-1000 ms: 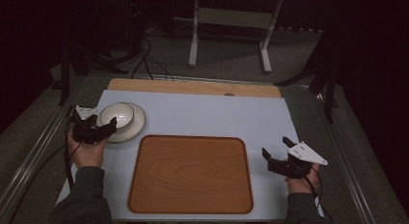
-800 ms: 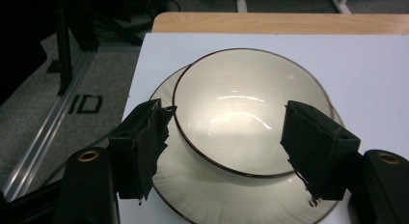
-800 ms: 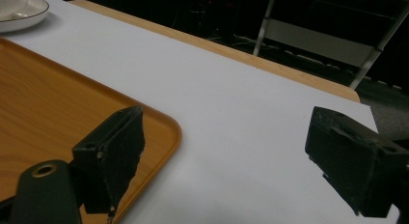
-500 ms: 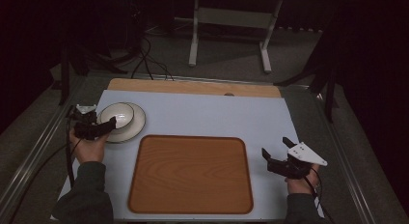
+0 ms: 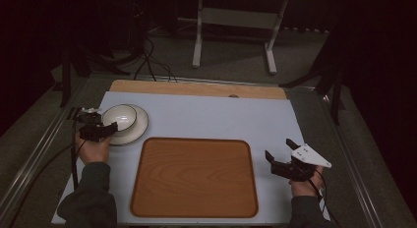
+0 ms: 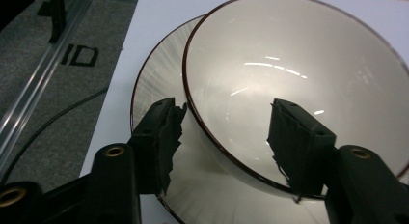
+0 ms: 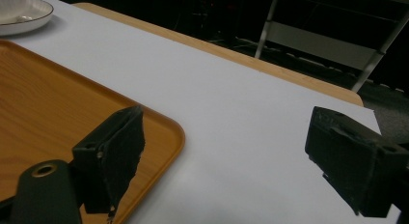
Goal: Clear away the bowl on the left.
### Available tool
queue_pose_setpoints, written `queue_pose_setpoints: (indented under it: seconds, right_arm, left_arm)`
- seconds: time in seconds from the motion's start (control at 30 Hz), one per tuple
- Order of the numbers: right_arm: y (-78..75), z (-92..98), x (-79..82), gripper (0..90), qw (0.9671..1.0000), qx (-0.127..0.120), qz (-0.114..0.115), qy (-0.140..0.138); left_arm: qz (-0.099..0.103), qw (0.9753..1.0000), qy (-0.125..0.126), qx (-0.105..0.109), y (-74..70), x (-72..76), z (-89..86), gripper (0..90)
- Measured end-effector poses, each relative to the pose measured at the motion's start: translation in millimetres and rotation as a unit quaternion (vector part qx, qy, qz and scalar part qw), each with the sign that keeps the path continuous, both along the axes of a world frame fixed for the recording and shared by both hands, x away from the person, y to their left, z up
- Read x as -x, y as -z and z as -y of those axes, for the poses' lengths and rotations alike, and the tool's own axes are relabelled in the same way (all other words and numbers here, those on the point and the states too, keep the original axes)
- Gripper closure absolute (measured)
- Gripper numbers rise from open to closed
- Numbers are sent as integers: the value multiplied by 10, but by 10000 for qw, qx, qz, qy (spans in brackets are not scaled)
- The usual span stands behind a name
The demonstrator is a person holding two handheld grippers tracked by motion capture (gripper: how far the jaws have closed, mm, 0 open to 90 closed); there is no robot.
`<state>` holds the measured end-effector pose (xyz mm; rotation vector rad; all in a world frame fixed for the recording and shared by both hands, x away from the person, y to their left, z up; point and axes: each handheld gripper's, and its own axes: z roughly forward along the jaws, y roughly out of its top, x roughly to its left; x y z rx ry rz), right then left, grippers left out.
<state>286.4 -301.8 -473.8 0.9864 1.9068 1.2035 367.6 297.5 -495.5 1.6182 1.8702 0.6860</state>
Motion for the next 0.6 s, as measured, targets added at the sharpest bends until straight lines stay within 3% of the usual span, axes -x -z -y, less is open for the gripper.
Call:
queue_pose_setpoints:
  seconds: [0.3,0.6]
  right_arm:
    - [-3,-4,0,135,10000,-4,2,-5]
    - [-2,-11,2,135,10000,6,-4,-42]
  left_arm:
    - [-150,9994,-149,280,57,-66,-36,588]
    - [-252,9970,-395,617,137,-145,-94,722]
